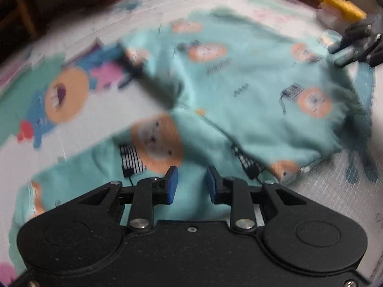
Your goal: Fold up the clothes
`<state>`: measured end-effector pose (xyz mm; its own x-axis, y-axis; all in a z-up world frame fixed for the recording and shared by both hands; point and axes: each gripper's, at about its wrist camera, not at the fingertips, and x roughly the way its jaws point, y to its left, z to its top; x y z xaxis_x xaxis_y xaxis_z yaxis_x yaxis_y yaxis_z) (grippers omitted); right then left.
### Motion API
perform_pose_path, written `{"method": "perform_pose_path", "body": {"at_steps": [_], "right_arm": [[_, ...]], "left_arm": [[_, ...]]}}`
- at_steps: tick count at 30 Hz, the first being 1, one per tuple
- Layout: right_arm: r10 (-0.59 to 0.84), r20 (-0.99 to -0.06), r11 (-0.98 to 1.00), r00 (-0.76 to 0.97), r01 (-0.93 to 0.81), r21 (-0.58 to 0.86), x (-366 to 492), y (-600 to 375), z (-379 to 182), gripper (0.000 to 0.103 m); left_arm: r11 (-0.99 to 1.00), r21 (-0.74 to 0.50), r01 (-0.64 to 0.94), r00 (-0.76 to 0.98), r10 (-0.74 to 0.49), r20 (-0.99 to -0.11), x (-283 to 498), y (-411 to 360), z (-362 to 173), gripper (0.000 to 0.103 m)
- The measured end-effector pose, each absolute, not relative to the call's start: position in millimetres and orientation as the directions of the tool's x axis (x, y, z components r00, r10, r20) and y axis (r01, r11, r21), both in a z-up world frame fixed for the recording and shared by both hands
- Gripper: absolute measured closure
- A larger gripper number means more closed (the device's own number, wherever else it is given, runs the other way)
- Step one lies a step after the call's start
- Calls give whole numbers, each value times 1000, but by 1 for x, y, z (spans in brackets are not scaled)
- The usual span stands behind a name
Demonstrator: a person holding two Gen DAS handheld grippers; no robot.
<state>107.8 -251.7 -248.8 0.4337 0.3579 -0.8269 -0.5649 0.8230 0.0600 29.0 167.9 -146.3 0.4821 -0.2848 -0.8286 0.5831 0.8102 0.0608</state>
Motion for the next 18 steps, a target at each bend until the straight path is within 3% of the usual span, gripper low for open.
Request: {"method": "perform_pose_path", "body": {"at_steps": [5, 9, 13, 16, 18], "right_arm": [[349, -876, 742, 332, -669, 43, 84, -234, -262, 64], [332, -868, 715, 370, -699, -24, 92, -228, -250, 66], [407, -834, 681, 372, -733, 5, 96, -209, -244, 66], [434, -840, 654, 326, -756, 44, 100, -196, -253, 66], [420, -851, 675, 314, -735, 61, 103, -199, -259, 65]], "left_arm": [[718, 118, 686, 378, -213, -901, 12, 180, -126, 76], [804, 28, 594, 481, -327, -814, 31, 192, -99, 77], [762, -57, 645, 483, -465, -742, 52, 161, -97, 77], [809, -2, 588, 488, -356, -797, 68, 152, -103, 79], [870, -46, 491, 503, -327, -800, 77, 166, -95, 78]]}}
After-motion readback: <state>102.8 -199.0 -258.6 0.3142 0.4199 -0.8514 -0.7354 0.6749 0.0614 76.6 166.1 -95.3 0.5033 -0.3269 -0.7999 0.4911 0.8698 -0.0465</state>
